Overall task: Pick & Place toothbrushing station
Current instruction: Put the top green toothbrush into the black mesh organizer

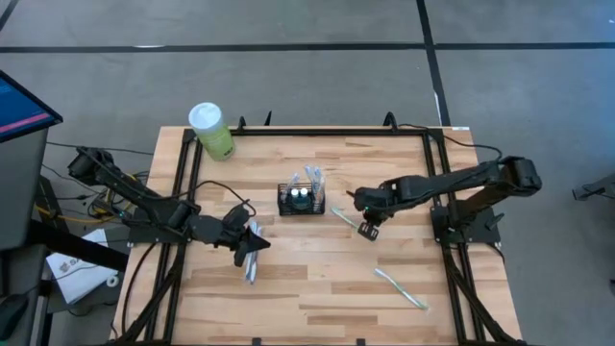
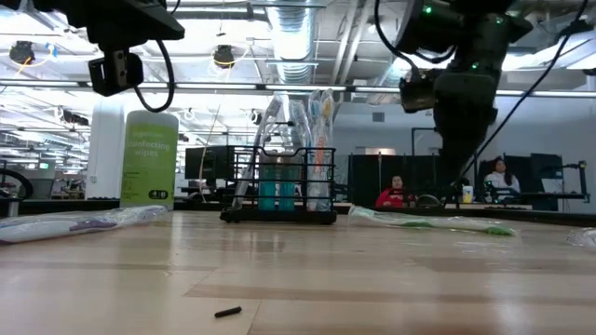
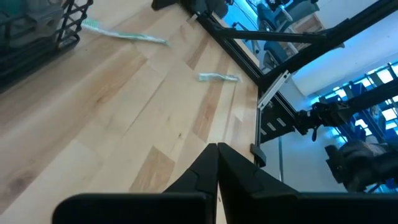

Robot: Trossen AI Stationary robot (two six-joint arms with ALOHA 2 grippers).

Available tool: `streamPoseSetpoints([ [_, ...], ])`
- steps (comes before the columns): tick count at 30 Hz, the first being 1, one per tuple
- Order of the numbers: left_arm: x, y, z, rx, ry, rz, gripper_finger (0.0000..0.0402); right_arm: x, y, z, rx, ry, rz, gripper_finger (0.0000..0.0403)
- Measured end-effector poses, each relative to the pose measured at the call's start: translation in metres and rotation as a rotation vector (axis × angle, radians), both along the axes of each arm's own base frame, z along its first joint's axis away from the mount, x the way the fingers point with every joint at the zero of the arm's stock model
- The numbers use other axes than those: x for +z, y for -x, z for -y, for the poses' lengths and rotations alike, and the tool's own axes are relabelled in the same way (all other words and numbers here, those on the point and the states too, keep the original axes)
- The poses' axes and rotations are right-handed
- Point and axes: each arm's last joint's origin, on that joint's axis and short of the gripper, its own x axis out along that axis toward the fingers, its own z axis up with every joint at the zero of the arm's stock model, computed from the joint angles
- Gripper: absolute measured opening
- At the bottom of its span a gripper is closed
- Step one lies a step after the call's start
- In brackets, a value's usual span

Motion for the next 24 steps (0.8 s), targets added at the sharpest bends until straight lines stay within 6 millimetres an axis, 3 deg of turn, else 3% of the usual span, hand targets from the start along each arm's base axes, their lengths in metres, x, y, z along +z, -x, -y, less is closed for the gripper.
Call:
streamPoseSetpoints([
  [5,0.001,0.000,0.000,0.001,0.002,0.007,0.0001,-0.009,-0.015,-0.012,0.065,0.002,0.054,0.0028],
  [17,0.002,-0.001,0.000,0.000,0.010,0.017,0.0001,-0.045,-0.029,-0.009,0.033,0.005,-0.048,0.0209],
  [24,0.003,-0.001,0.001,-0.001,0.015,0.026,0.0001,-0.055,-0.031,-0.006,0.024,-0.008,-0.080,0.0217],
])
